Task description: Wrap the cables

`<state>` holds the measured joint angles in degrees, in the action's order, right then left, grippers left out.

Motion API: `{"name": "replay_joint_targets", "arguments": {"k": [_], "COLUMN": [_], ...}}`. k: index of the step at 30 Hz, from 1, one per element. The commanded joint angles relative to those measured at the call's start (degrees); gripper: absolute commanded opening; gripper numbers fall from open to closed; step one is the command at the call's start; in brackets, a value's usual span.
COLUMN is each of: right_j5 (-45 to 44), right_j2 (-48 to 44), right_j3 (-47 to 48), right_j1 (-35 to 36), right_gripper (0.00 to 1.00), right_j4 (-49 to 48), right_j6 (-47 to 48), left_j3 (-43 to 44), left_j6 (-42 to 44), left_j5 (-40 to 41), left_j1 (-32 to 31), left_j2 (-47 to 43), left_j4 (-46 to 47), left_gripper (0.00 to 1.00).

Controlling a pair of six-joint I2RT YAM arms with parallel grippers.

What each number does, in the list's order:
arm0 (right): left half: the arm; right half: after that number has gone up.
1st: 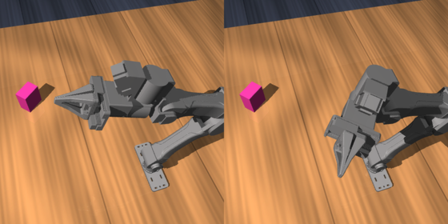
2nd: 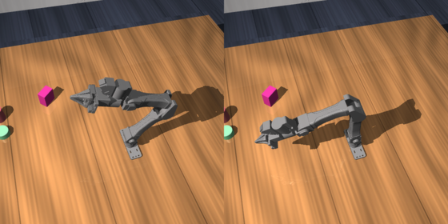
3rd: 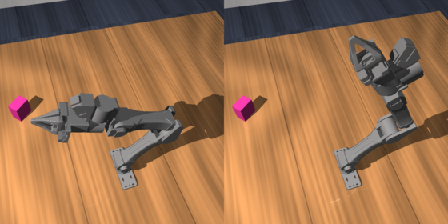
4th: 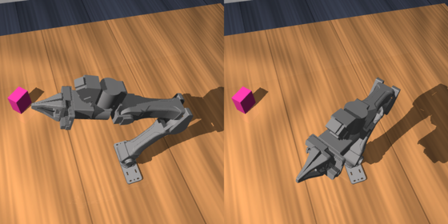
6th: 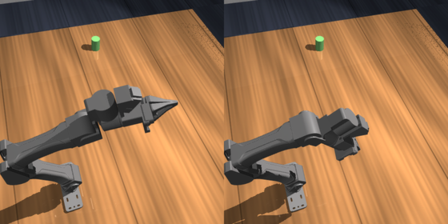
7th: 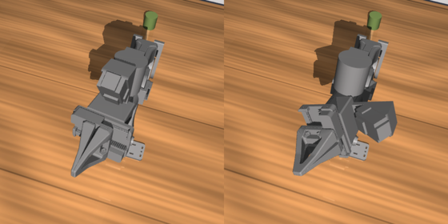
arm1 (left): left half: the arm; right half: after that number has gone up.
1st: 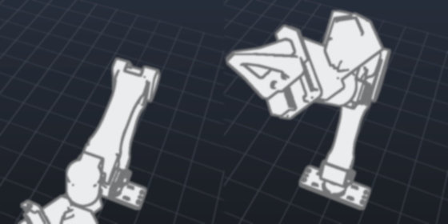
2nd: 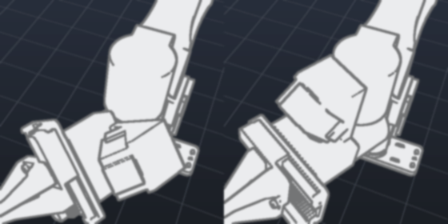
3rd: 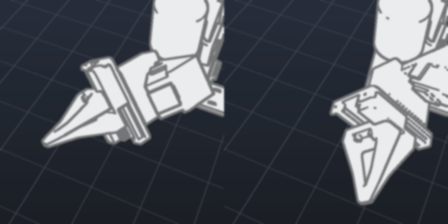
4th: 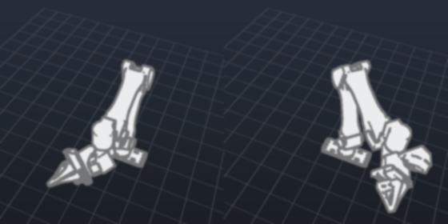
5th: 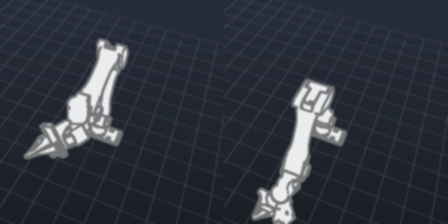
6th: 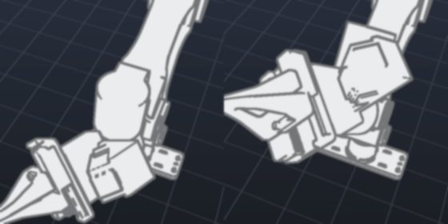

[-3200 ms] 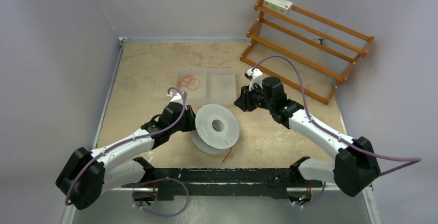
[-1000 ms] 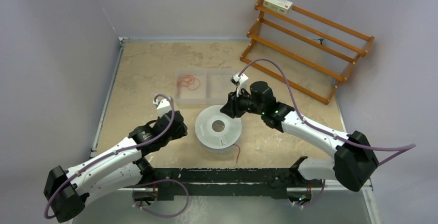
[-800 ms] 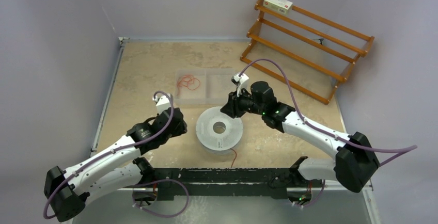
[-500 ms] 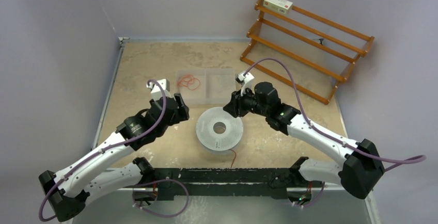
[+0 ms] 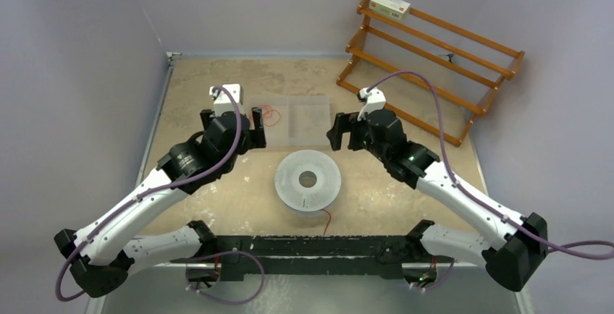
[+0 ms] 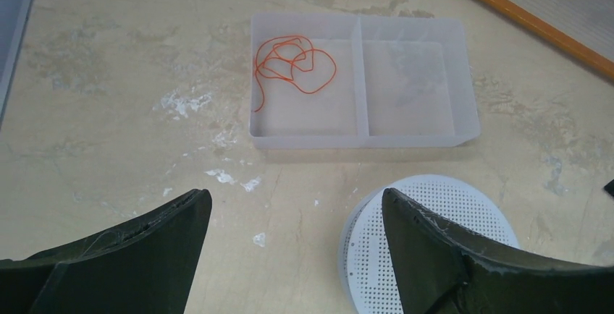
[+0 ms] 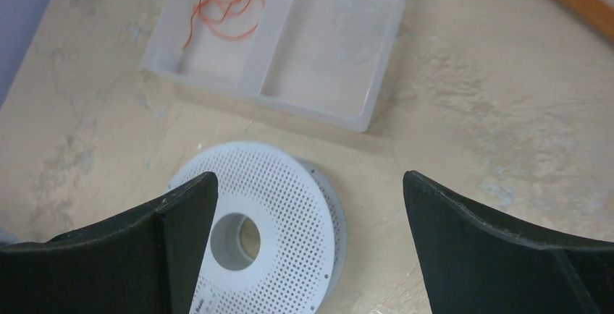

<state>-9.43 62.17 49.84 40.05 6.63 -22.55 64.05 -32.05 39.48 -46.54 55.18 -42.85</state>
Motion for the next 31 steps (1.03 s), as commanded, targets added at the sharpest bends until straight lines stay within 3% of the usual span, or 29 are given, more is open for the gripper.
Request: {"name": "replay_joint_targets", "arguments": {"k": [1, 5, 9, 17, 24, 27, 31], "right_j5": [-11.7, -12.1, -14.2, -17.7, -19.9, -15.9, -22.8], "right_j2": [-2.1, -2.7, -4.4, -12.5, -18.5, -20.4, -18.3], "right_j3": [9.1, 14.2, 16.1, 13.0, 10.1, 9.9, 11.1], "right_j1": [-0.3, -0.3, -0.3, -0.3, -0.3, -0.3, -0.3], "right_gripper": [0.99, 0.99, 0.99, 0.99, 0.99, 1.00, 0.99], "right_j4": [7.1, 11.2, 13.0, 10.7, 10.3, 10.4, 11.5], "right_j6": [-3.1, 2.0, 3.4, 4.7, 4.5, 7.5, 5.1], "left_j3": [5.8, 7.7, 9.1, 3.8, -3.5, -4.5, -4.2], "left_j6": [4.6, 3.8, 8.7, 13.7, 11.1, 8.6, 7.1], "left_j5": [0.5, -2.5, -6.6, -9.2, -10.5, -10.3, -10.3], "left_j1": [0.0, -0.1, 0.0, 0.0, -0.1, -0.1, -0.1], "left_j2": [2.5, 3.7, 3.6, -3.6, -11.1, -12.2, -12.0], "left_j4": [-1.0, -0.2, 1.5, 11.3, 17.1, 16.4, 15.7], "left_gripper": [0.88, 0.88, 0.88, 0.88, 0.91, 0.92, 0.92]}}
